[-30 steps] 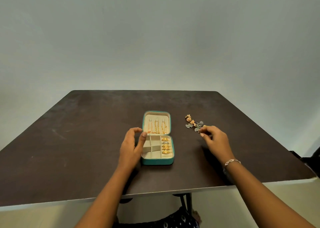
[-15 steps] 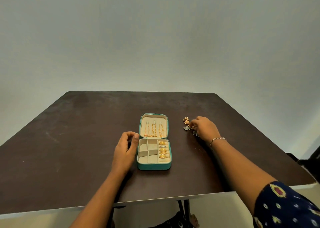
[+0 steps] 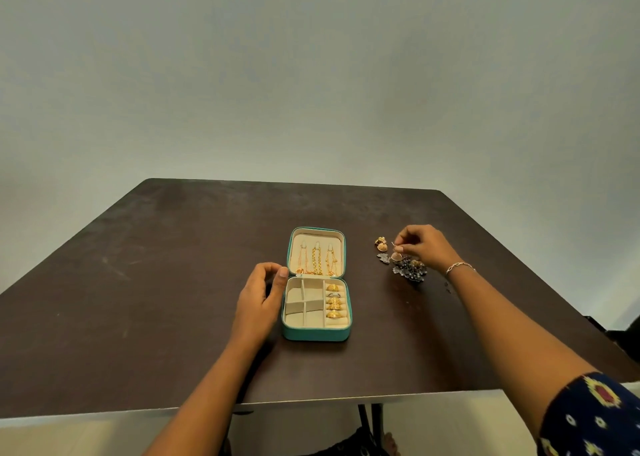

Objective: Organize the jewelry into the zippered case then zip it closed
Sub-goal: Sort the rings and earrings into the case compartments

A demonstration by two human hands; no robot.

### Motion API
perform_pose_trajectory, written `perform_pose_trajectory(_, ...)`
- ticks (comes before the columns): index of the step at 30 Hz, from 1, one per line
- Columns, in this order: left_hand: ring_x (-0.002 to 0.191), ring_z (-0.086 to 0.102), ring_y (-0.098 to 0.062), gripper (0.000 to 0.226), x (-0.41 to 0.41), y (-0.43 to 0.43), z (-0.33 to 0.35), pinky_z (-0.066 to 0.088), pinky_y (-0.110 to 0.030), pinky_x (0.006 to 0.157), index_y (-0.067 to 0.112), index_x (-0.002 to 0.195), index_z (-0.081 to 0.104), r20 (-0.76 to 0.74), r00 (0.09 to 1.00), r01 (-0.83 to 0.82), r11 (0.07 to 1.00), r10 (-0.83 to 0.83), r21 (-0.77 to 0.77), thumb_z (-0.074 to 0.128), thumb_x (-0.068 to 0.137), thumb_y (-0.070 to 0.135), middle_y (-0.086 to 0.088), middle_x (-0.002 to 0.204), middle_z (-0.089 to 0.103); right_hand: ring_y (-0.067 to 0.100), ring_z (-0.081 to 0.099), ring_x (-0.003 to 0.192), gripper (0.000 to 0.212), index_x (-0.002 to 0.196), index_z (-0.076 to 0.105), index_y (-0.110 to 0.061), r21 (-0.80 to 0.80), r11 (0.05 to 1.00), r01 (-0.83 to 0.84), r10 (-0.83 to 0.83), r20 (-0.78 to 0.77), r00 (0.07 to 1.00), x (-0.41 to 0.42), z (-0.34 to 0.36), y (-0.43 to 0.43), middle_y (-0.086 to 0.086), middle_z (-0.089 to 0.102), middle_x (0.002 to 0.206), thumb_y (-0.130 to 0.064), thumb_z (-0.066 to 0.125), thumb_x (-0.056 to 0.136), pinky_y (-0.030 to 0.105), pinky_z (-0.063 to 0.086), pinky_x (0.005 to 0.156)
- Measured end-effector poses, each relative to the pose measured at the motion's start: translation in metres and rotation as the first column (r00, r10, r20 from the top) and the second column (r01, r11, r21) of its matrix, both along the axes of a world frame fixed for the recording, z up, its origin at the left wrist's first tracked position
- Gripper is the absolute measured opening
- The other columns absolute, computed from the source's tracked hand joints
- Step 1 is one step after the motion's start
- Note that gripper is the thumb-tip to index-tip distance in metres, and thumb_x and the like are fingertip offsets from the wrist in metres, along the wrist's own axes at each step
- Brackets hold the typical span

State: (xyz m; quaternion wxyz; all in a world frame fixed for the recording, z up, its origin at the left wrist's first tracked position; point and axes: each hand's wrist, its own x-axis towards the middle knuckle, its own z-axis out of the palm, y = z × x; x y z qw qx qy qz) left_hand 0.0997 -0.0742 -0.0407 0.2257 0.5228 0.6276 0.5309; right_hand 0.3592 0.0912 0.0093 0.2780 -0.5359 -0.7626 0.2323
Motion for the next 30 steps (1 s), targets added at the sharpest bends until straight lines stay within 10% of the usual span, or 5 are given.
perform_pose_trajectory(13, 0.097, 0.050, -0.002, 0.020, -0.001, 0.001, -0.002, 0.038, -0.009, 0.066, 0.024, 0.109, 0.049, -0.026, 1.000, 0.009, 1.000, -0.009, 0.008, 0.049, 0.092, 0.034, 0.015, 0.102, 0.052, 0.002, 0.059, 0.055, 0.014, 0.093, 0.063, -0.002, -0.091, 0.982, -0.167, 0.086, -0.575, 0.814, -0.022, 0.012, -0.035, 0.006, 0.060, 0.074, 0.006, 0.059, 0.082, 0.018, 0.048, 0.057)
perform_pose_trajectory(25, 0.093, 0.055, 0.012, 0.018, 0.000, -0.004, -0.007, 0.041, -0.001, 0.076, 0.022, 0.104, 0.059, -0.160, 0.987, 0.002, 0.978, 0.032, 0.207, 0.060, 0.087, 0.024, 0.017, 0.102, 0.062, 0.005, 0.066, 0.077, 0.018, 0.089, 0.070, -0.008, -0.146, 0.930, -0.339, 0.209, -0.550, 0.809, -0.091, 0.009, -0.098, 0.001, 0.069, 0.087, 0.005, 0.059, 0.083, 0.016, 0.053, 0.065)
perform_pose_trajectory(30, 0.099, 0.062, -0.006, 0.022, 0.002, -0.009, -0.006, 0.054, -0.026, 0.078, 0.020, 0.104, 0.060, -0.237, 0.971, 0.059, 0.965, 0.004, 0.255, 0.063, 0.084, 0.029, 0.008, 0.105, 0.067, 0.002, 0.064, 0.075, 0.024, 0.080, 0.070, -0.016, -0.084, 0.925, -0.371, 0.287, -0.487, 0.825, -0.111, -0.004, -0.111, 0.000, 0.069, 0.079, 0.007, 0.063, 0.078, 0.016, 0.050, 0.069)
